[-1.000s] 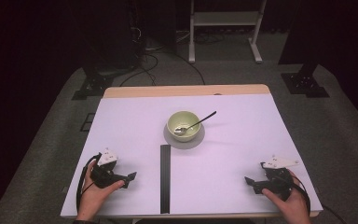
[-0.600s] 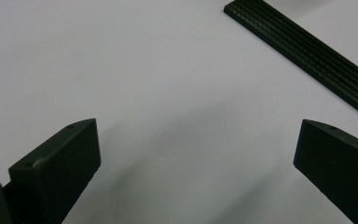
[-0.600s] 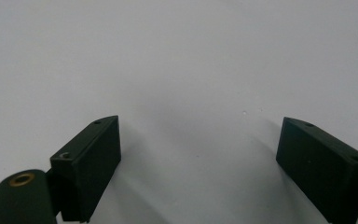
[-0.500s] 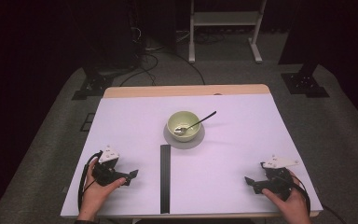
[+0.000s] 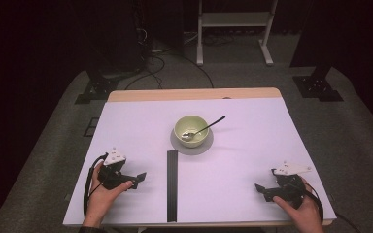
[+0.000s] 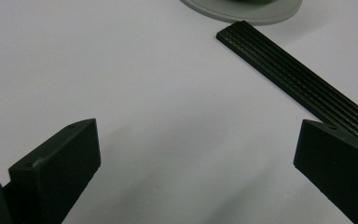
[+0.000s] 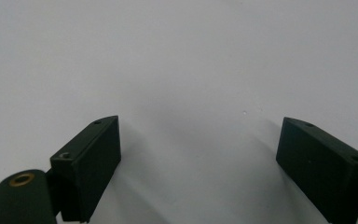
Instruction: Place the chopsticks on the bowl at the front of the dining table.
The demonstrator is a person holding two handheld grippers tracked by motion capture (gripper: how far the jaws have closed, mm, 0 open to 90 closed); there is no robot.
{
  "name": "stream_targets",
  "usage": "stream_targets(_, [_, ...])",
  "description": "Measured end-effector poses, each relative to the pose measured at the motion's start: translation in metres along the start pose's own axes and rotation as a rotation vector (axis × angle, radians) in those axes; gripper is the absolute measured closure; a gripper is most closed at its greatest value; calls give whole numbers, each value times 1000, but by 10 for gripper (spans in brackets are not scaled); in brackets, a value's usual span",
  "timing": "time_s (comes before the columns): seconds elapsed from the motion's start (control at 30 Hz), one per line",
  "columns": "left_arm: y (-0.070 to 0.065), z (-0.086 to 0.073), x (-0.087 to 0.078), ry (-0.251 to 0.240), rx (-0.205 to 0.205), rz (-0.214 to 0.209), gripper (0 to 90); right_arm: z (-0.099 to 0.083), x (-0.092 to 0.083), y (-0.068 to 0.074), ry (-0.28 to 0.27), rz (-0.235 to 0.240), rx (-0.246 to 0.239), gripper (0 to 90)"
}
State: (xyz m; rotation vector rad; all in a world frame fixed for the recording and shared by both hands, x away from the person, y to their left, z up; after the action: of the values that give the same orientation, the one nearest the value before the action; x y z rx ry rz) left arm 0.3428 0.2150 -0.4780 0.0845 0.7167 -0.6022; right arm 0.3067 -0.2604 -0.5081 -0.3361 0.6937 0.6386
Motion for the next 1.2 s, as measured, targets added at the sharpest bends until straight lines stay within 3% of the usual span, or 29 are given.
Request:
stream_targets(0.8, [0,14,13,0,-13,-21,0,0,0,0,0,0,0,121])
stream_targets(1.0, [-1,22,17,2,8,-5,0,0,0,0,0,0,0,121])
stream_targets(1.2, [-2,27,22,-3,1,-9,0,0,0,0,0,0,0,121])
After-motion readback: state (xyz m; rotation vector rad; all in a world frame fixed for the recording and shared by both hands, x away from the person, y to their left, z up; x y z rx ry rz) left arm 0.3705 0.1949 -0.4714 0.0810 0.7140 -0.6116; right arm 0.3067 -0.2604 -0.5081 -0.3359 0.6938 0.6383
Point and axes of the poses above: each handheld gripper's, and its own axes: x roughly forward along the jaws, z roughly out of its top, y roughly to its left, the point moved 6 cm from there along x, roughly forward along the jaws, and after that the axes turned 6 degrees about -x, right-handed, at the moved point
